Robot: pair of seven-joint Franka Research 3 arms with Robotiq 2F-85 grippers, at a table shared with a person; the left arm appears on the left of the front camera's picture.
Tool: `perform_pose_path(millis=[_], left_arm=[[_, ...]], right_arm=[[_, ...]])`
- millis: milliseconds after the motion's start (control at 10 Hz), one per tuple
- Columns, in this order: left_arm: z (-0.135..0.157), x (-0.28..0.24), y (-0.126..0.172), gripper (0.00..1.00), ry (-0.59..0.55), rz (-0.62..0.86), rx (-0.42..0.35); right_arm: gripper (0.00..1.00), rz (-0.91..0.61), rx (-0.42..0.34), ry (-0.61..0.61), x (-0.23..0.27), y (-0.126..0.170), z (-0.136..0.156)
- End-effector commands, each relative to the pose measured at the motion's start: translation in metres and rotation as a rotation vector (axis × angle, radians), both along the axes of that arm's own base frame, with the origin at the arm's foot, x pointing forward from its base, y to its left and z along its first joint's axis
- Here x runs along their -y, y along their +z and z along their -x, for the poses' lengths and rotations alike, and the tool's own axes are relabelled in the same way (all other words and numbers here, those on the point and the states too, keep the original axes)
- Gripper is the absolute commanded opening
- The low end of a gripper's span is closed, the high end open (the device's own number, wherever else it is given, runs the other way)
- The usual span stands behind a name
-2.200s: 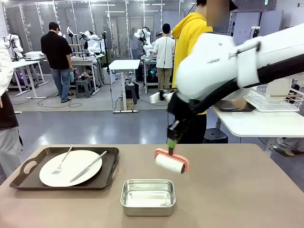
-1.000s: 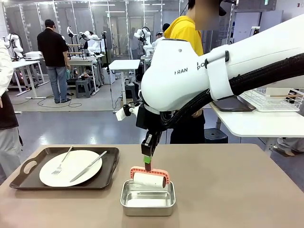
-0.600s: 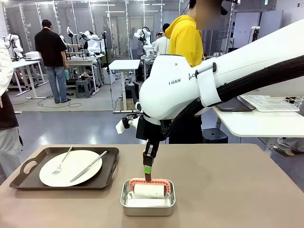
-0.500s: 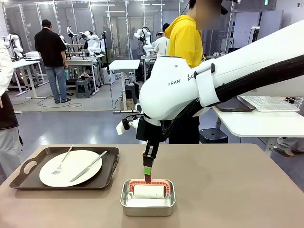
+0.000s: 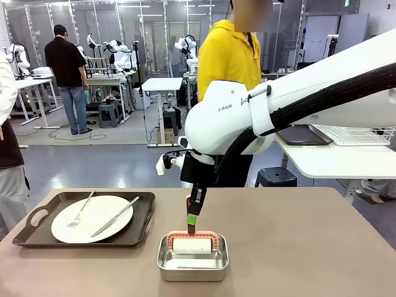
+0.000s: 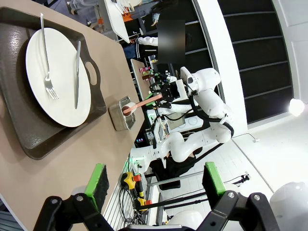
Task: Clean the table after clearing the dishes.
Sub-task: Place the Lint Roller back on top of the Airtight Container.
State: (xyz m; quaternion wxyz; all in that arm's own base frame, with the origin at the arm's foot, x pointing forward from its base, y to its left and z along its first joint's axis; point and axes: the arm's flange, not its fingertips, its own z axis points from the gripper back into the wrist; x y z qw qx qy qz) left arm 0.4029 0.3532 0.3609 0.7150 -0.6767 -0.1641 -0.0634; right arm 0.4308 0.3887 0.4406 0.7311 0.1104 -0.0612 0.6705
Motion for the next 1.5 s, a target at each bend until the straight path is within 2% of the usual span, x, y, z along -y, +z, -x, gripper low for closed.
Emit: perform_pose_path(millis=[0, 500, 600, 700, 800, 1000, 1400], left_arm=[[0.005, 0.0, 0.0, 1.0, 0.001, -0.008, 0.001], [0.005, 0.0, 0.0, 1.0, 0.001, -0.008, 0.001], [0.005, 0.0, 0.0, 1.0, 0.001, -0.008, 0.001], [0.005, 0.0, 0.0, 1.0, 0.001, -0.008, 0.001], [0.005, 0.0, 0.0, 1.0, 0.001, -0.008, 0.001], [0.005, 0.0, 0.0, 1.0, 0.001, -0.008, 0.001], [0.005, 0.0, 0.0, 1.0, 0.001, -0.008, 0.001]], right_arm=[[0.23, -0.055, -0.026, 0.021, -0.008, -0.01, -0.013], [0.23, -0.032, -0.084, 0.01, 0.003, -0.049, -0.046], [0.23, -0.059, -0.148, 0.023, 0.05, -0.037, -0.064], [0.23, -0.043, -0.15, 0.008, 0.052, -0.037, -0.074], [0.23, -0.032, -0.098, 0.0, 0.058, -0.045, -0.077], [0.23, -0.034, -0.071, -0.011, 0.066, -0.041, -0.08], [0.23, 0.016, -0.064, 0.01, 0.044, -0.029, -0.069]])
